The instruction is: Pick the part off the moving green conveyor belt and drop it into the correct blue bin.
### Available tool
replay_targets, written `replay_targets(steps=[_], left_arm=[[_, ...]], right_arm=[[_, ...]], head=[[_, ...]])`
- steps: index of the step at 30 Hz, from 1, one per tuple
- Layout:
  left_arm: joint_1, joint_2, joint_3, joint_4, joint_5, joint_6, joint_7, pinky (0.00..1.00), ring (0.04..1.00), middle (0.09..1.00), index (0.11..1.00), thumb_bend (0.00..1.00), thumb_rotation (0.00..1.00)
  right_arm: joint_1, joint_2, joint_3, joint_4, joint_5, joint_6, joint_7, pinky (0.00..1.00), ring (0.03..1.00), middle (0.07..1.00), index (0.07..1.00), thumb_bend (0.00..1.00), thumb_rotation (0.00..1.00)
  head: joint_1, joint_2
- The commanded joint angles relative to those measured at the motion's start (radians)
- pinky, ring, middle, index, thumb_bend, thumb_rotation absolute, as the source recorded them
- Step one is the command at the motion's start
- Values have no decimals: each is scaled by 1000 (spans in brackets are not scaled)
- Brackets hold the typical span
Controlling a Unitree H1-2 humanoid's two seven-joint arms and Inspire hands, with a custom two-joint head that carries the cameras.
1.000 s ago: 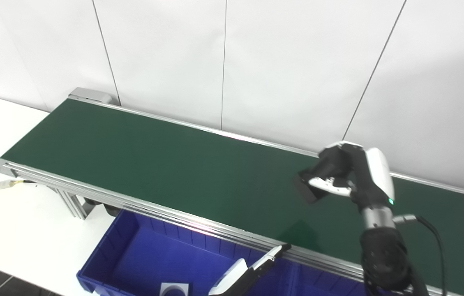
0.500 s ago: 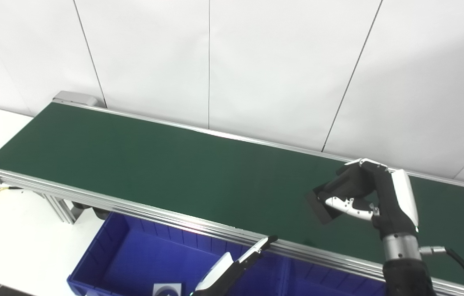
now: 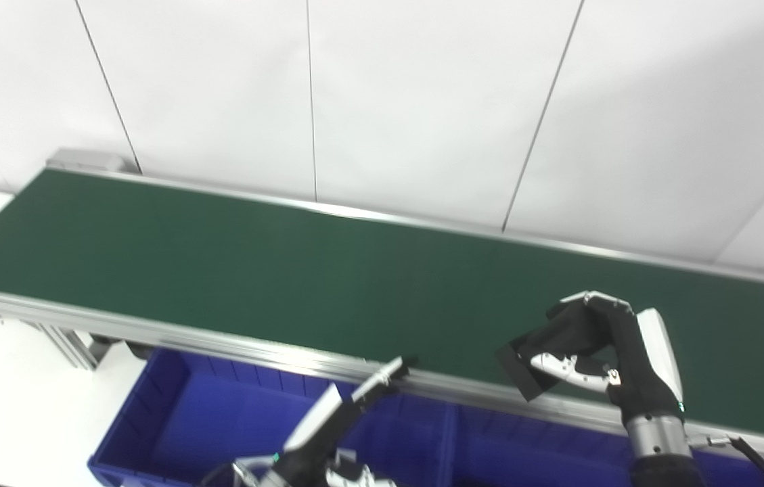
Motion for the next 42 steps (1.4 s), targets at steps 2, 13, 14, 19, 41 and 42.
replay_targets(steps=[2, 13, 14, 19, 41, 42], left_arm=[[-13, 10, 11, -35, -26, -7, -18, 858, 943, 978, 961, 855, 306], [-11, 34, 41, -90, -61, 30, -64, 839, 939, 978, 956, 865, 330], [-12, 36, 44, -94, -63, 31, -68, 842, 938, 977, 956, 863, 323], [-5, 46, 61, -133, -62, 75, -87, 830, 925, 970, 953, 868, 312], [23, 95, 85, -152, -93, 76, -123, 847, 928, 973, 947, 881, 322], [24, 97, 85, -151, -94, 75, -123, 849, 929, 972, 947, 883, 322]], right_arm=[[12, -2, -6, -49, -3, -9, -14, 282, 424, 540, 433, 486, 0], [105, -6, 22, -61, -22, -17, 0, 281, 418, 540, 451, 487, 0], [110, -6, 24, -62, -21, -13, 3, 286, 427, 543, 445, 487, 0], [130, -22, 41, -49, -27, -29, 18, 321, 462, 525, 428, 491, 0], [117, -26, 103, 89, -141, 147, 63, 315, 456, 536, 462, 492, 0], [117, -24, 103, 96, -144, 149, 60, 316, 458, 537, 458, 492, 0]], head=[[-28, 24], [-119, 93], [-121, 94], [-148, 112], [-193, 45], [-193, 45]])
